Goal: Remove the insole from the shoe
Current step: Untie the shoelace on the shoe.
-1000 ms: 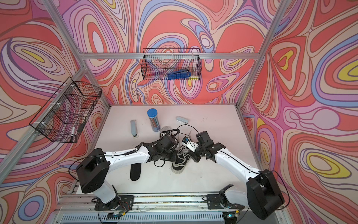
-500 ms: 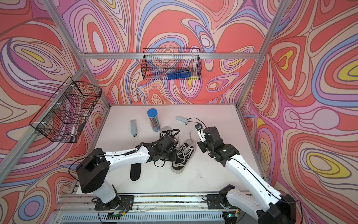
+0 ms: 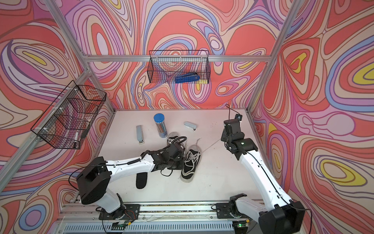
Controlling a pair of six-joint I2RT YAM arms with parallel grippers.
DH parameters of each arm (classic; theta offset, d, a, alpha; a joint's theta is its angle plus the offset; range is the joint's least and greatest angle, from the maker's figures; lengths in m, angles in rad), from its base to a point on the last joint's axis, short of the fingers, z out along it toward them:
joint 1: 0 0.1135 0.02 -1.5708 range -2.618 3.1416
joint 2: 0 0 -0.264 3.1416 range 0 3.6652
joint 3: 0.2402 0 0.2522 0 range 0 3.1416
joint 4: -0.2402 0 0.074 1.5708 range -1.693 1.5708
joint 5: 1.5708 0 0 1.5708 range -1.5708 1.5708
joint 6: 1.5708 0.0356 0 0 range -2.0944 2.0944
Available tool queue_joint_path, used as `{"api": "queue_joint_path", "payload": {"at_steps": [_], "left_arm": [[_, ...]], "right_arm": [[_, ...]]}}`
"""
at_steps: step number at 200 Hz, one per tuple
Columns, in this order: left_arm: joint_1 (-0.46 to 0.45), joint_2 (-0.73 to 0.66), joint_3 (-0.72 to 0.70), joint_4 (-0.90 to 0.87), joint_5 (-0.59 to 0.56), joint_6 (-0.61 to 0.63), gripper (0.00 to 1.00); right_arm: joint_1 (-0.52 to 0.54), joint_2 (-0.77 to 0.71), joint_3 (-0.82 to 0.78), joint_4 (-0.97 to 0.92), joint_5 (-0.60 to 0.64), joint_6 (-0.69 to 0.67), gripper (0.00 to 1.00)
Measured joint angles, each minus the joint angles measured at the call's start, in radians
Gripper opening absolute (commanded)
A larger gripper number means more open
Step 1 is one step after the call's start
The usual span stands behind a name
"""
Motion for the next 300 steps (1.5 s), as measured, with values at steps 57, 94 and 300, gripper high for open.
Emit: {"api": "queue_joint_path", "payload": {"at_steps": [57,94,300], "left_arm": [[-0.02,0.0,-0.005,0.018,-0.011,-0.05,0.0],[-0.024,0.0,-0.009,0.027,-0.011,-0.069,0.0],[-0.048,-0.092,-0.156,0.203,-0.078,-0.303,0.0]], "right_arm": [[0.029,0.133,-0.052,-0.04,-0.374,0.062,0.61],[0.236,0.054,-0.104,-0.127,-0.423,0.102,0.64],[0.362,0.137,-0.319,0.098,-0.444,0.267,0.0]]}}
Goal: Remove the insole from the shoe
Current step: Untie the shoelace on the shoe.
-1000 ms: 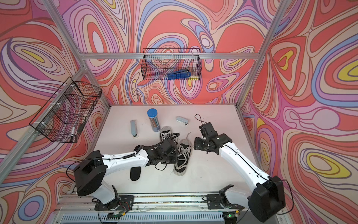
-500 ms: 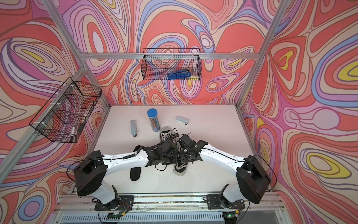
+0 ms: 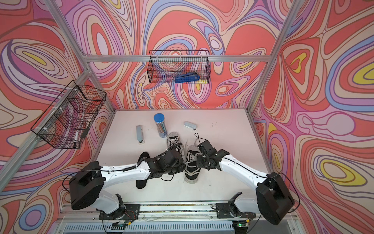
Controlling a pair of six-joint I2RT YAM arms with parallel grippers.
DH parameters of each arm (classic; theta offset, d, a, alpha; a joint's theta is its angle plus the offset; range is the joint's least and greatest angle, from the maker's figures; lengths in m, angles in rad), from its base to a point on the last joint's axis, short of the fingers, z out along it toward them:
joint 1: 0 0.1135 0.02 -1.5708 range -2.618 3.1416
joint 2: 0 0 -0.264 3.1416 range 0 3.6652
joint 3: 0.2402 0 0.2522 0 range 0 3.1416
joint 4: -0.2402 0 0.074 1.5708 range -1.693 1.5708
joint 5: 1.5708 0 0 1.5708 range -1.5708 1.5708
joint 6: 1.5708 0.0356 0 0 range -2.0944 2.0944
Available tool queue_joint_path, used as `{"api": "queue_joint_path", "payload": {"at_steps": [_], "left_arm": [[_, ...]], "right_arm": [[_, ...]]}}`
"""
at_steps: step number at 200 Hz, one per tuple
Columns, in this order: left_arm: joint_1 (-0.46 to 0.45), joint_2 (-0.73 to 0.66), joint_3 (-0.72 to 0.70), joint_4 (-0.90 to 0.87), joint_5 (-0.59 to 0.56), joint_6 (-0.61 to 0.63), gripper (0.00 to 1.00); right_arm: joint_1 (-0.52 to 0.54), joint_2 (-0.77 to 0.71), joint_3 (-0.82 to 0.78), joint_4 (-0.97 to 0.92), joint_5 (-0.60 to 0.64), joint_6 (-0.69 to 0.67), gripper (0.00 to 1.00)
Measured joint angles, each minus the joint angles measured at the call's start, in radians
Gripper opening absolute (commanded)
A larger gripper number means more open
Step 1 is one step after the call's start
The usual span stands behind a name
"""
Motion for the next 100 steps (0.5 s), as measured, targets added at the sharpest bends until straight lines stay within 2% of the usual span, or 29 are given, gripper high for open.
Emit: {"api": "queue_joint_path", "payload": {"at_steps": [7,31,56,73,100], "left_arm": [[0.002,0.002,0.0,-0.001,0.0,0.001,0.0],[0.004,0.025,0.034,-0.024,0.0,0.041,0.24],[0.01,0.031,0.083,-0.078,-0.014,0.137,0.42],[0.017,0.024,0.118,-0.122,-0.035,0.222,0.43],[0.031,0.019,0.205,-0.201,-0.039,0.386,0.38]], "right_arm": [[-0.003,0.004,0.004,0.002,-0.01,-0.006,0.0],[-0.013,0.015,0.023,0.006,-0.029,-0.058,0.0],[-0.03,0.014,0.038,0.004,-0.045,-0.145,0.0],[-0.035,0.014,0.039,0.0,-0.06,-0.198,0.0],[-0.035,0.014,0.039,-0.003,-0.086,-0.249,0.0]]}}
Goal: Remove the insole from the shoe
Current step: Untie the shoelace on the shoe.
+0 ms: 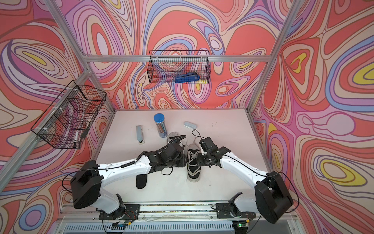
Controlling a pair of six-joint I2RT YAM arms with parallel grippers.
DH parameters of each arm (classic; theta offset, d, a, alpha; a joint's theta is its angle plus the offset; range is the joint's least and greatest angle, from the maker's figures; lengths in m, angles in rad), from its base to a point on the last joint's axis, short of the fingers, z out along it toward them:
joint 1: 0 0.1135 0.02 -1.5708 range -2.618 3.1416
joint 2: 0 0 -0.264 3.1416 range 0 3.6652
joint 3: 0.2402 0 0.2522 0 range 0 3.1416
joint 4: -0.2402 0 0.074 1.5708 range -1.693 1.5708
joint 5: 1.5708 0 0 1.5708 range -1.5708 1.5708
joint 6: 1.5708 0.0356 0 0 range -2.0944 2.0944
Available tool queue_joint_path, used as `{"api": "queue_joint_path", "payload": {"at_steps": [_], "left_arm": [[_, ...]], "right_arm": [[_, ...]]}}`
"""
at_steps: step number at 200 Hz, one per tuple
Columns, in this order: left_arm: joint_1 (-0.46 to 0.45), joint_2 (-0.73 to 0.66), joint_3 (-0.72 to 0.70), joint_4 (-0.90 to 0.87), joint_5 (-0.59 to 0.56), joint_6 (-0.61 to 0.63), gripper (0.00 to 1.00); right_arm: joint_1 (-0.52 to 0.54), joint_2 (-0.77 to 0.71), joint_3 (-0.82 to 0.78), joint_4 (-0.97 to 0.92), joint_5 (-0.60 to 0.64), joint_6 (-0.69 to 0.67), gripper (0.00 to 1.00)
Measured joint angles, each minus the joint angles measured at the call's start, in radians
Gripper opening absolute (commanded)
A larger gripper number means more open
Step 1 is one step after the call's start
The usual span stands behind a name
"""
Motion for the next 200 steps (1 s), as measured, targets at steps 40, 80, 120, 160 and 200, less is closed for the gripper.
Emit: {"api": "queue_joint_path", "payload": {"at_steps": [40,80,120,160,200], "left_arm": [[0.014,0.072,0.146,-0.053,0.039,0.239,0.3],[0.054,0.172,0.199,-0.08,0.121,0.377,0.27],[0.067,0.239,0.253,-0.104,0.187,0.449,0.24],[0.066,0.275,0.292,-0.118,0.206,0.479,0.21],[0.066,0.304,0.314,-0.137,0.205,0.489,0.23]], "right_arm": [[0.0,0.0,0.0,0.003,-0.029,-0.024,0.0],[0.0,0.002,0.0,0.005,-0.04,-0.025,0.0],[0.0,0.002,0.0,0.005,-0.044,-0.025,0.0],[0.0,0.002,0.0,0.005,-0.045,-0.025,0.0],[0.0,0.002,0.0,0.005,-0.047,-0.025,0.0]]}}
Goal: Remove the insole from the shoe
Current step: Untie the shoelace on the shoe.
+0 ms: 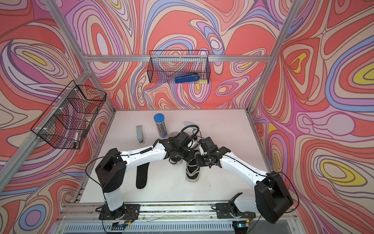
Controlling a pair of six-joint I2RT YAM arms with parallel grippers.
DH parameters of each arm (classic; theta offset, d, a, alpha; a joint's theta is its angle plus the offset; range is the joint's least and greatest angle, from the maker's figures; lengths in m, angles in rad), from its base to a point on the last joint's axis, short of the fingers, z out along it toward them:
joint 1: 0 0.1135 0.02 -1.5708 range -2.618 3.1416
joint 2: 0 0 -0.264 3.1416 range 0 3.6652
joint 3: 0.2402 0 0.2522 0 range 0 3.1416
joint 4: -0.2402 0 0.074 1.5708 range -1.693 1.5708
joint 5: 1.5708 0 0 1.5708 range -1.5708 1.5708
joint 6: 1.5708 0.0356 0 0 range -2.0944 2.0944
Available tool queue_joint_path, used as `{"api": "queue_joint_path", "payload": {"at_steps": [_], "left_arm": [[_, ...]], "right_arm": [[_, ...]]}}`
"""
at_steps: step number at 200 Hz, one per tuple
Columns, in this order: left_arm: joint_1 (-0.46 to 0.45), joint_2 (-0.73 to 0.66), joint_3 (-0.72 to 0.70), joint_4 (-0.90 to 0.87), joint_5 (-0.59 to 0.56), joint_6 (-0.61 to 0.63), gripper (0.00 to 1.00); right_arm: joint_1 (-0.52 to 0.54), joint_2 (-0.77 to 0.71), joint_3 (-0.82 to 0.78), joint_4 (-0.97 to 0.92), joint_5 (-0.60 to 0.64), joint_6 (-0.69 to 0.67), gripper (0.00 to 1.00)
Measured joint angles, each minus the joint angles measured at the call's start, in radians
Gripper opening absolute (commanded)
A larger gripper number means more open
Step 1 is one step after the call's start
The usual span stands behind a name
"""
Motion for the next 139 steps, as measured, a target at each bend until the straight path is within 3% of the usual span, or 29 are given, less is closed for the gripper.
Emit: {"api": "queue_joint_path", "payload": {"at_steps": [32,96,139], "left_arm": [[0.002,0.011,0.006,-0.016,-0.008,0.0,0.25],[0.009,0.026,0.033,-0.029,0.003,0.001,0.0],[0.023,0.026,0.032,-0.028,0.016,-0.004,0.0]], "right_arm": [[0.0,0.0,0.0,0.0,-0.002,0.0,0.0],[0.0,0.0,0.0,0.0,-0.005,0.005,0.0],[0.0,0.0,0.0,0.0,0.005,0.031,0.0]]}}
